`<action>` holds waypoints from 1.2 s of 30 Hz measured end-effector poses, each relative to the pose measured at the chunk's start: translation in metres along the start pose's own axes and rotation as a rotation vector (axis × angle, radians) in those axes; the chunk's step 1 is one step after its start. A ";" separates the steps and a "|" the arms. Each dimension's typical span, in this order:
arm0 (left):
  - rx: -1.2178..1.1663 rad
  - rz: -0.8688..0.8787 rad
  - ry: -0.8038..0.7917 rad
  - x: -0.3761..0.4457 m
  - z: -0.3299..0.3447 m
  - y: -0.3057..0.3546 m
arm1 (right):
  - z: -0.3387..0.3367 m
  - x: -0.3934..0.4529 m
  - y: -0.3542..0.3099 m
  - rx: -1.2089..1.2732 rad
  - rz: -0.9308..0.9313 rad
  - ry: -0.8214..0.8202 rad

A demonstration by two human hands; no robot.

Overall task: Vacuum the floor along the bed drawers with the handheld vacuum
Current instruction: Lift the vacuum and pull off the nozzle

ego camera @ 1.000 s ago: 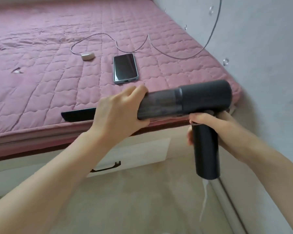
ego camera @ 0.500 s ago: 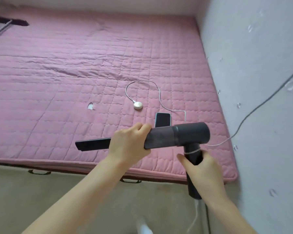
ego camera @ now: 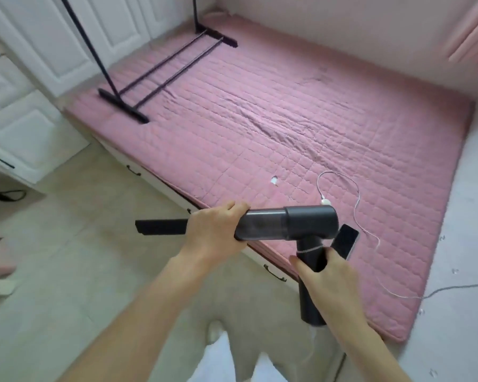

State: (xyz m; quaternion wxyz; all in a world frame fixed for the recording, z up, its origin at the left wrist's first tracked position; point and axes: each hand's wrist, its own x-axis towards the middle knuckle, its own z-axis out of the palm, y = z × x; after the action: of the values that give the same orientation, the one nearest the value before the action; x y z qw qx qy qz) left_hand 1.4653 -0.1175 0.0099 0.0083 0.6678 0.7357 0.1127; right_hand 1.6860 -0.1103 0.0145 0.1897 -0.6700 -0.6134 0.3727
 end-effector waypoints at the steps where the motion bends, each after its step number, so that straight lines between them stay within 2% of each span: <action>1: 0.002 -0.054 0.000 -0.013 -0.014 -0.020 | 0.010 -0.007 -0.021 -0.003 -0.034 -0.026; 8: -0.060 -0.308 -0.010 -0.077 -0.080 -0.124 | 0.084 -0.033 -0.123 -0.098 -0.175 -0.190; 11: -0.108 -0.430 0.050 -0.104 -0.099 -0.174 | 0.126 -0.046 -0.166 -0.097 -0.224 -0.274; 17: -0.028 -0.521 0.148 -0.125 -0.110 -0.258 | 0.196 -0.047 -0.237 -0.128 -0.285 -0.385; 27: 0.025 -0.723 0.238 -0.077 -0.109 -0.408 | 0.319 0.025 -0.369 -0.202 -0.402 -0.520; 36: 0.028 -0.895 0.352 -0.003 -0.144 -0.581 | 0.454 0.110 -0.542 -0.293 -0.588 -0.639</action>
State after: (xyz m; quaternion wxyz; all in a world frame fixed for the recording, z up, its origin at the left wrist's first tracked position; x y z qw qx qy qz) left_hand 0.8720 -0.1907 0.0469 -0.0776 0.2564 0.9425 0.1997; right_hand 0.9812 -0.0015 0.0757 -0.0077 -0.3385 -0.8515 0.4003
